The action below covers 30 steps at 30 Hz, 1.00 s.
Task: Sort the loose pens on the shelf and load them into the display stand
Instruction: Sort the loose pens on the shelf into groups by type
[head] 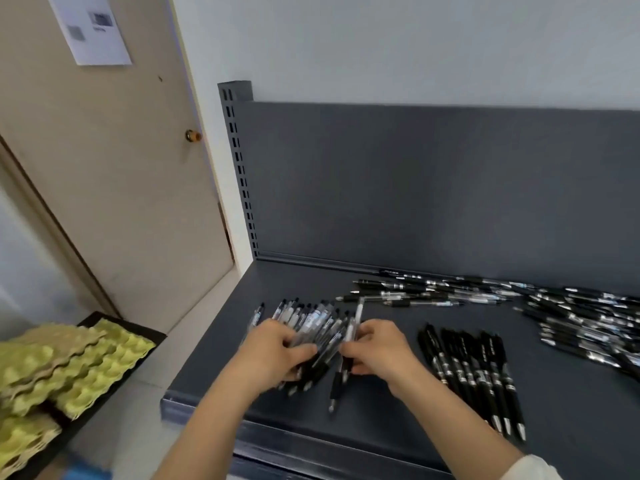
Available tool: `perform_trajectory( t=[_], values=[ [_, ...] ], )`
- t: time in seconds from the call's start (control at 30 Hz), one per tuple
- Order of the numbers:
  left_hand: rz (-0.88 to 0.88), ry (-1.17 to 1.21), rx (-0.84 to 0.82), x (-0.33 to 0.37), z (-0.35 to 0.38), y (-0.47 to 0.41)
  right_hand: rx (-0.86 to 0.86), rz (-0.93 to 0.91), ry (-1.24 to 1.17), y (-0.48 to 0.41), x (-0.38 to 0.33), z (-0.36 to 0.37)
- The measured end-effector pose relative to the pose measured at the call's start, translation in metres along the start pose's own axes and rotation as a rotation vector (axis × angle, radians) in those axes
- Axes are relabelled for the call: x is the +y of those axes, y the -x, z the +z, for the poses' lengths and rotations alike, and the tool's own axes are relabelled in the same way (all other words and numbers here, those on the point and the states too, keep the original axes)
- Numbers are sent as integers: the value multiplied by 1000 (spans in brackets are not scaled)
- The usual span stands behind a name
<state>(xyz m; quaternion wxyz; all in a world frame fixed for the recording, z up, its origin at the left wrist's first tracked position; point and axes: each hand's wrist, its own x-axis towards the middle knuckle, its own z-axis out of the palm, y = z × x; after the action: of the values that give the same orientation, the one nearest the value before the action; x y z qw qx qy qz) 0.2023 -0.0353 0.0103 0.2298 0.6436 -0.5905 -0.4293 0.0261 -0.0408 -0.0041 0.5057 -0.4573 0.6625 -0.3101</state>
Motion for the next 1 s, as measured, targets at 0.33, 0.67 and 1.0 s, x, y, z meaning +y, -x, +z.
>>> perform_trajectory(
  t=[0.33, 0.67, 1.0],
  values=[
    [166, -598, 197, 24, 37, -13, 116, -73, 249, 3, 7, 1],
    [175, -635, 362, 21, 54, -19, 113, -170, 522, 11, 19, -1],
    [206, -687, 336, 17, 69, -20, -39, -247, 676, 3, 13, -23]
  ],
)
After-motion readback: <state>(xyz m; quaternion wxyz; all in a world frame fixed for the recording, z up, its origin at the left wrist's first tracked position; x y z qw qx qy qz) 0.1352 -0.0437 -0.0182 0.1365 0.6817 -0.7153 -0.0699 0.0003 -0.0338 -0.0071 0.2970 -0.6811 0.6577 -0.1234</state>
